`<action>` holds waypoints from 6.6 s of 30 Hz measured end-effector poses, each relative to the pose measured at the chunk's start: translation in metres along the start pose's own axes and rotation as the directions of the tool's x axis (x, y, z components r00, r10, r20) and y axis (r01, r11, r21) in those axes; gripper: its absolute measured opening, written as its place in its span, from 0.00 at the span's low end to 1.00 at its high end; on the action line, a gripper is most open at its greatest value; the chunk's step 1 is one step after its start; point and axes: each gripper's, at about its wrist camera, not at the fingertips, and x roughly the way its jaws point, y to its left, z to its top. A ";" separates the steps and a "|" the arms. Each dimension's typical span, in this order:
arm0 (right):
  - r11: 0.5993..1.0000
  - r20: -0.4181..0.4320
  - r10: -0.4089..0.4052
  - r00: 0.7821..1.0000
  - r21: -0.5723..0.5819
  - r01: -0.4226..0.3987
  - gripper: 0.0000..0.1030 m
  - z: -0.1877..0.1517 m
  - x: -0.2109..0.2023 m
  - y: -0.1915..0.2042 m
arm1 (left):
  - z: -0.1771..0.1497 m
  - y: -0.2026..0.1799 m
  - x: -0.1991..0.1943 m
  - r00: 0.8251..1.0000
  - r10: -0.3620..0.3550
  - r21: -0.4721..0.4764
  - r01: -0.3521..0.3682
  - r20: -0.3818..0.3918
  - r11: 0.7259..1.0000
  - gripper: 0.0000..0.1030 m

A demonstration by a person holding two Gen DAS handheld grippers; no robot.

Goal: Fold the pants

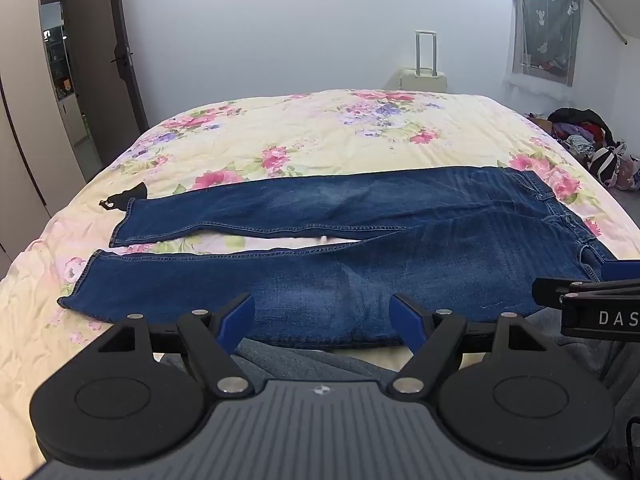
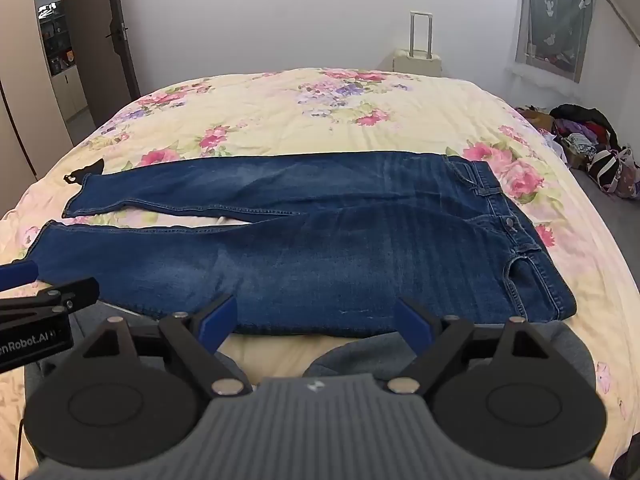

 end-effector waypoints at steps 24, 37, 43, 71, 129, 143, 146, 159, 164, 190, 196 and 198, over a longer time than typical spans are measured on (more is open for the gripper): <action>1.000 0.018 0.006 1.000 -0.004 -0.006 0.80 -0.001 -0.008 0.002 | 0.002 0.005 -0.006 1.000 0.008 -0.009 -0.008 0.008 1.000 0.87; 1.000 0.019 0.006 1.000 -0.006 -0.005 0.80 -0.001 -0.006 0.003 | 0.002 0.006 -0.008 1.000 0.010 -0.012 -0.010 0.004 1.000 0.87; 1.000 0.019 0.007 1.000 -0.006 -0.007 0.80 -0.001 -0.006 0.003 | 0.002 0.006 -0.008 1.000 0.010 -0.013 -0.010 0.004 1.000 0.87; 1.000 0.022 0.016 1.000 -0.010 -0.016 0.80 -0.004 -0.008 0.005 | 0.001 0.006 -0.011 1.000 0.010 -0.011 -0.010 0.001 1.000 0.87; 0.995 -0.253 -0.084 0.964 -0.077 0.066 0.43 0.083 0.170 -0.244 | -0.106 0.226 0.226 0.920 0.342 0.790 -0.062 -0.193 0.610 0.49; 0.857 -0.431 -0.074 0.900 -0.489 -0.164 0.38 0.039 0.167 -0.298 | -0.050 0.209 0.235 0.870 0.473 0.596 -0.308 -0.140 0.742 0.09; 0.784 -0.474 -0.054 0.879 -0.565 -0.257 0.37 0.027 0.173 -0.301 | -0.031 0.208 0.229 0.852 0.495 0.509 -0.354 -0.172 0.785 0.08; 0.490 -0.524 0.083 0.848 -0.719 -0.492 0.34 -0.017 0.208 -0.307 | -0.012 0.192 0.237 0.726 0.616 0.409 -0.484 -0.304 0.773 0.08; 0.354 -0.447 0.092 0.890 -0.821 -0.448 0.36 -0.051 0.213 -0.310 | -0.005 0.189 0.239 0.710 0.631 0.386 -0.512 -0.312 0.767 0.08; 0.735 0.114 -0.026 0.993 -0.671 0.096 0.00 0.125 0.142 -0.281 | 0.144 0.233 0.221 0.818 0.559 0.097 -0.550 -0.135 0.829 0.06; 0.743 0.118 -0.082 0.990 -0.654 0.140 0.00 0.183 0.211 -0.269 | 0.177 0.240 0.295 0.814 0.553 0.175 -0.527 -0.177 0.832 0.06; 0.747 0.101 -0.107 0.989 -0.648 0.147 0.00 0.199 0.248 -0.265 | 0.182 0.239 0.323 0.810 0.555 0.215 -0.517 -0.191 0.828 0.06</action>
